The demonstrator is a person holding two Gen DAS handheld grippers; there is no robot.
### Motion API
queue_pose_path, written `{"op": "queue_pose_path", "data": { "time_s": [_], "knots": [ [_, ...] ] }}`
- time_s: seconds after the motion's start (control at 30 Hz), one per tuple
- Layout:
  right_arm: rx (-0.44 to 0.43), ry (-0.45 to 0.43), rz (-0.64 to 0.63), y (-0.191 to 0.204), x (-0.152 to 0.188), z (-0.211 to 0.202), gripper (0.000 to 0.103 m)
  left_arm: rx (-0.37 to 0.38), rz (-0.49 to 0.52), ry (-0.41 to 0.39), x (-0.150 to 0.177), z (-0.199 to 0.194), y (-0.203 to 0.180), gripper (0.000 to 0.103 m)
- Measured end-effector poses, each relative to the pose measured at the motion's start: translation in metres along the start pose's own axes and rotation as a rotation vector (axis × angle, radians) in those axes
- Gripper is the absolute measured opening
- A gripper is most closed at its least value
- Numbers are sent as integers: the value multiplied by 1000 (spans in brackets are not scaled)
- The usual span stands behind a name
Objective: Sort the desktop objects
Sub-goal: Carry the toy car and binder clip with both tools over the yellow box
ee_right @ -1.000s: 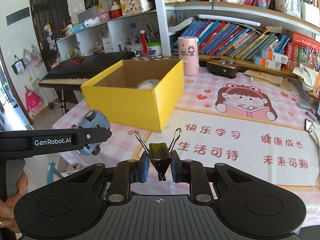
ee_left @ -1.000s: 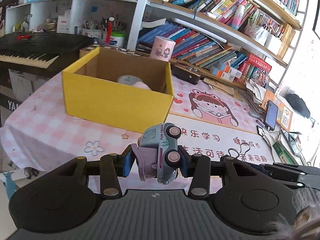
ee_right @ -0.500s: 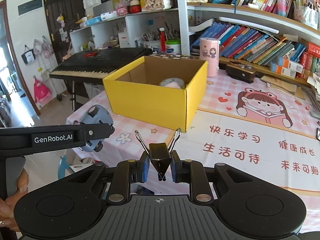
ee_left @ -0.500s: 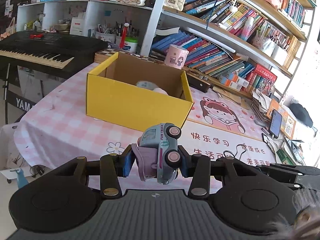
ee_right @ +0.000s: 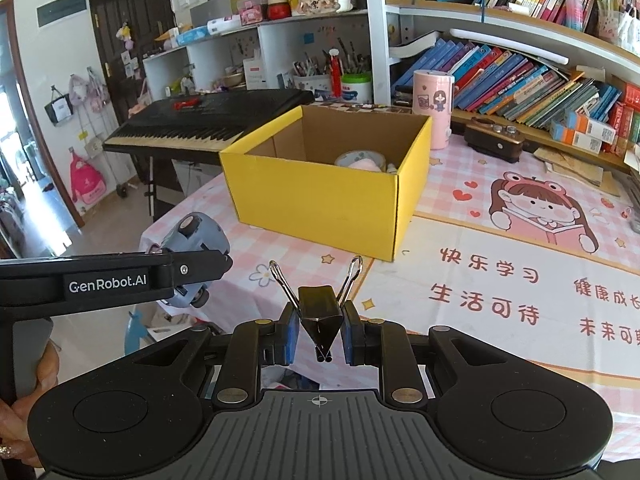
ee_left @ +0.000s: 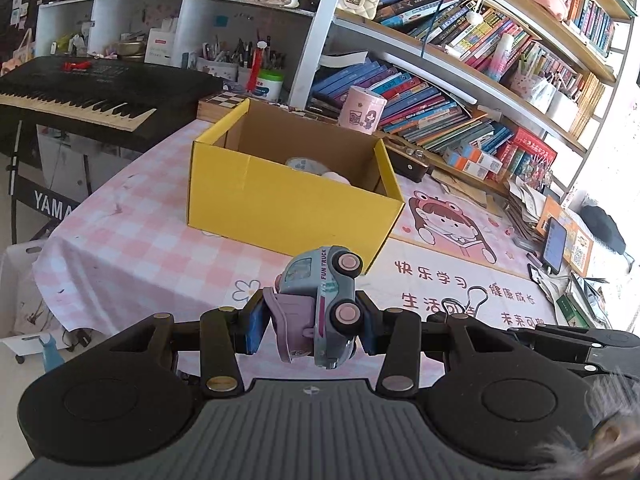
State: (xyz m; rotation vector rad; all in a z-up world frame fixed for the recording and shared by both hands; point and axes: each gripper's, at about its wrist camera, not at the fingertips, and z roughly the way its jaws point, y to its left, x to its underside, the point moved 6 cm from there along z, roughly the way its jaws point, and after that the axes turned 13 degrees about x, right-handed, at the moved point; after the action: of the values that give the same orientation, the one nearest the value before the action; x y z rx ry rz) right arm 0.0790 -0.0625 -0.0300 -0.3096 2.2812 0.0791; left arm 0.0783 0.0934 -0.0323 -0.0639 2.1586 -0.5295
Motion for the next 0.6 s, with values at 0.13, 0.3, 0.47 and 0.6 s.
{"op": "queue_pose_path", "data": {
  "time_s": [0.13,0.3,0.47,0.6],
  "knots": [
    [-4,11,-1,6,-1,4,21,-4,-9,1,-2,-1,8,42],
    [-1,15,-1,11,-3,7,21,-3,-12,4,-3,-1,13,42],
    [-2,18,-5,14,-6,12,21,-6,-21,8,-4,0,18,42],
    [-8,22,-15,18,-9,17,21,-8,-28,8,-7,4,22,42]
  ]
}}
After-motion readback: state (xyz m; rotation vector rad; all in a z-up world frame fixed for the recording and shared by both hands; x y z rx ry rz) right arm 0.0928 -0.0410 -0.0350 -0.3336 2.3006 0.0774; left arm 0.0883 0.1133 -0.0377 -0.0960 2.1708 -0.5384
